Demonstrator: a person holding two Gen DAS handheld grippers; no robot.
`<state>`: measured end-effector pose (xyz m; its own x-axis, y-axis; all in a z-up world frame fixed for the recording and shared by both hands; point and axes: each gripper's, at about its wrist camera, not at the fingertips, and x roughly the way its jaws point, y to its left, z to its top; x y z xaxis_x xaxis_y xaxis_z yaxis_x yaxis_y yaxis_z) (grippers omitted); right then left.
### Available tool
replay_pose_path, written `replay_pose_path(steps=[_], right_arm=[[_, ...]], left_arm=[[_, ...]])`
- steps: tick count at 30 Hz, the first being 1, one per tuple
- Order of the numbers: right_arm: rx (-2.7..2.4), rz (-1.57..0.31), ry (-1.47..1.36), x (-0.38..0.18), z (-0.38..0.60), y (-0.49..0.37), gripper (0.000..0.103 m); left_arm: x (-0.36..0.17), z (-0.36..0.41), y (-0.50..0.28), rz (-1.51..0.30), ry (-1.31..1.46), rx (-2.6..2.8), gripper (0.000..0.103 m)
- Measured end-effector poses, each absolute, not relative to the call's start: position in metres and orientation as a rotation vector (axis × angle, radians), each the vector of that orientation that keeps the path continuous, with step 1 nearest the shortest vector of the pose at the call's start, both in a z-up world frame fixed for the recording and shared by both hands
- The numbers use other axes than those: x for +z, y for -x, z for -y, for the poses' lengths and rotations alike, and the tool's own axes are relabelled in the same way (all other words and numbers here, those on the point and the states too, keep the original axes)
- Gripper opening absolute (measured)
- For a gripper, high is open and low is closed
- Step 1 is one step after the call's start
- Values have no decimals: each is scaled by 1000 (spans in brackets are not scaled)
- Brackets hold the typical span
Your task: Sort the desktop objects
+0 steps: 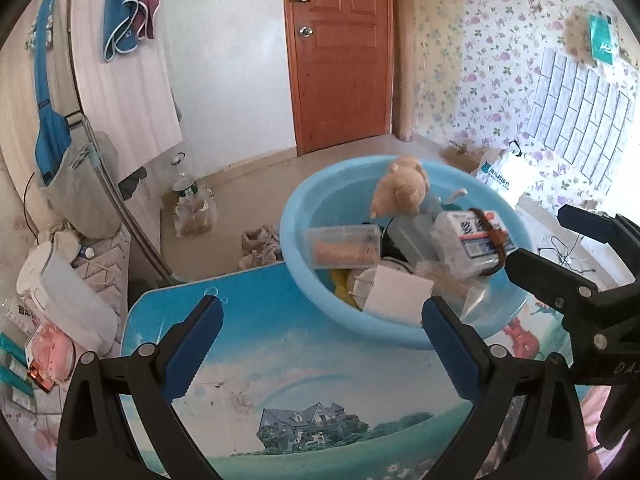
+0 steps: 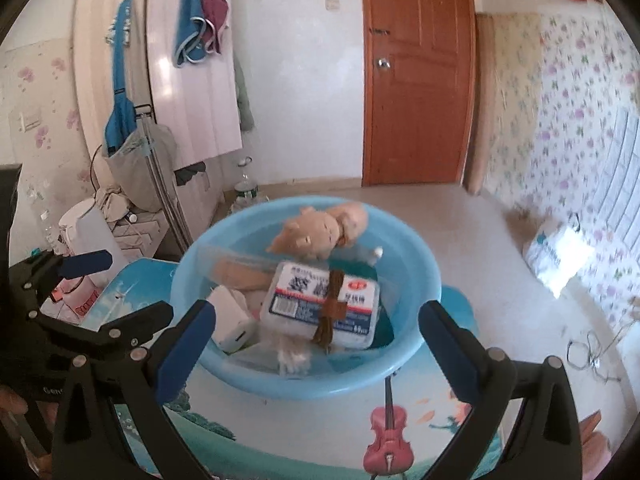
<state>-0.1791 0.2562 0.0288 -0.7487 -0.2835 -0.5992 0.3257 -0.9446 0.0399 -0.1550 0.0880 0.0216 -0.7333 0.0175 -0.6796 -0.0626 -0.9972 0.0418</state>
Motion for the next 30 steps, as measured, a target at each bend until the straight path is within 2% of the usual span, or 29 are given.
replay_pose_path(steps=[2,7,12,22,27,30], right_arm=[[-2662,-91,-917,23,-256,180,103],[-2648,-72,-963,16,-257,179,103],[-2647,-62,-978,15,-259,178,103],[-2630,-59,-1007,10,-257,179,103],[-2628,-59,-1010,9,-256,178,103],[-2624,-52,-1024,7,-256,178,103]], left_arm=[[16,-87,155,-106,1132,2898,103],[5,-78,159,19,1194,2871,103],[-1,-75,160,-55,1236,2937,103],[-1,-67,154,109,1212,2899,103],[4,-76,149,-25,1183,2974,103],[5,-74,146,-1,1185,2986,103]])
